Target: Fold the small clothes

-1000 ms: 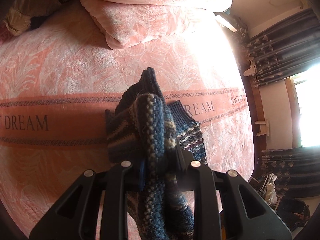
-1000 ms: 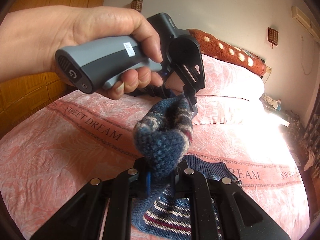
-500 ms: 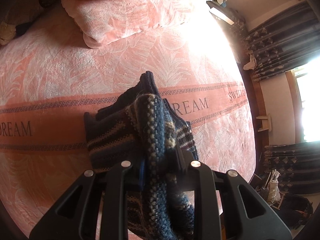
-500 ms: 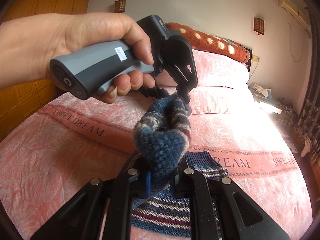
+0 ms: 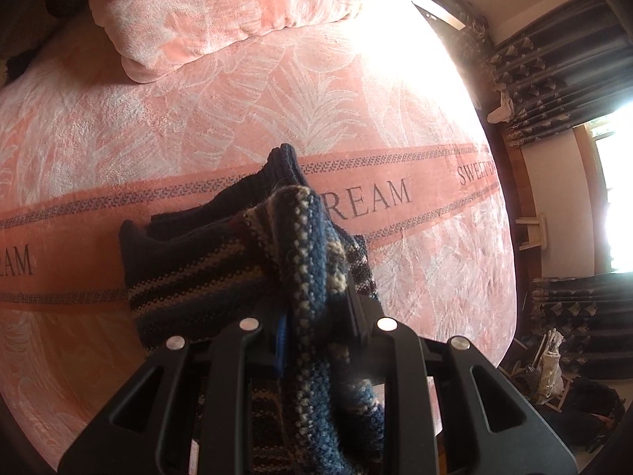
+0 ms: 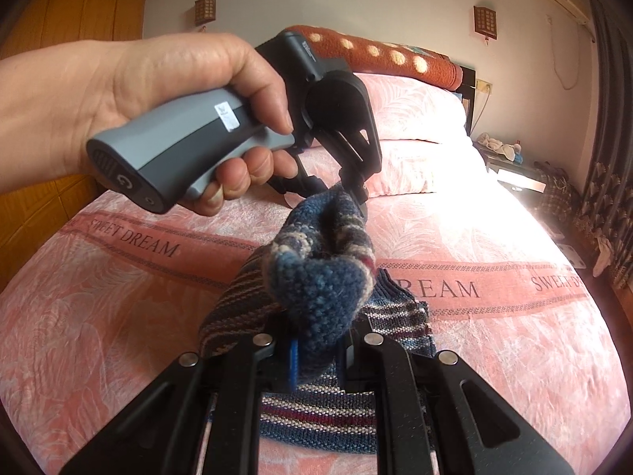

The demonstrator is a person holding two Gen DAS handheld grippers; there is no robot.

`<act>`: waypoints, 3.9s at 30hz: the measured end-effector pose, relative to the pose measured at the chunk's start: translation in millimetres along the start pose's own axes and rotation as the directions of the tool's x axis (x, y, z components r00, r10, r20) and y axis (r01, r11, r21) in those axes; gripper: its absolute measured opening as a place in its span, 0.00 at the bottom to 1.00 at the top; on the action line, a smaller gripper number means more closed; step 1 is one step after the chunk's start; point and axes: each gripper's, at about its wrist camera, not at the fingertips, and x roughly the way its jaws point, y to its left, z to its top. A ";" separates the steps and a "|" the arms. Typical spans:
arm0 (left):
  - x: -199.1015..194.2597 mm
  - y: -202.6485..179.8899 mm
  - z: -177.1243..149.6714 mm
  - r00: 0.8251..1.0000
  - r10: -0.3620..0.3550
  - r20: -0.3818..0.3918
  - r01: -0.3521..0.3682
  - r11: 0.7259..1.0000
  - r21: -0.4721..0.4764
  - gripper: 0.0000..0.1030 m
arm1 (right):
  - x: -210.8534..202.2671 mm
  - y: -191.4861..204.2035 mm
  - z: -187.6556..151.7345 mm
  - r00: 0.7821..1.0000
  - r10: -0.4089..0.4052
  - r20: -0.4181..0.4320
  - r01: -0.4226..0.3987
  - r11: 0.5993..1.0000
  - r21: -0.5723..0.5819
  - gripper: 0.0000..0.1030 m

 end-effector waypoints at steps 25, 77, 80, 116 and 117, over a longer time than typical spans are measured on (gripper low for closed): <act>100.0 -58.7 -23.9 0.979 0.199 0.036 -0.200 0.980 0.026 0.21 | 22.9 -82.5 -67.5 0.992 0.008 -0.129 0.011 0.989 0.149 0.12; 46.6 72.1 -167.2 0.886 -0.444 0.132 0.449 0.894 -0.011 0.72 | 110.3 -210.3 -49.7 0.651 0.727 -0.218 -0.408 0.577 0.707 0.61; 54.2 71.6 -166.3 0.885 -0.450 0.121 0.456 0.890 -0.023 0.72 | 130.6 -189.5 -56.6 0.606 0.742 -0.289 -0.400 0.597 0.695 0.35; 66.3 84.1 -157.9 0.852 -0.506 0.133 0.514 0.857 -0.029 0.73 | 161.5 -234.2 -37.7 0.703 0.675 -0.223 -0.332 0.590 0.736 0.55; 68.4 79.2 -158.7 0.857 -0.500 0.127 0.507 0.862 -0.026 0.73 | 169.9 -233.9 -31.6 0.703 0.672 -0.233 -0.323 0.594 0.737 0.56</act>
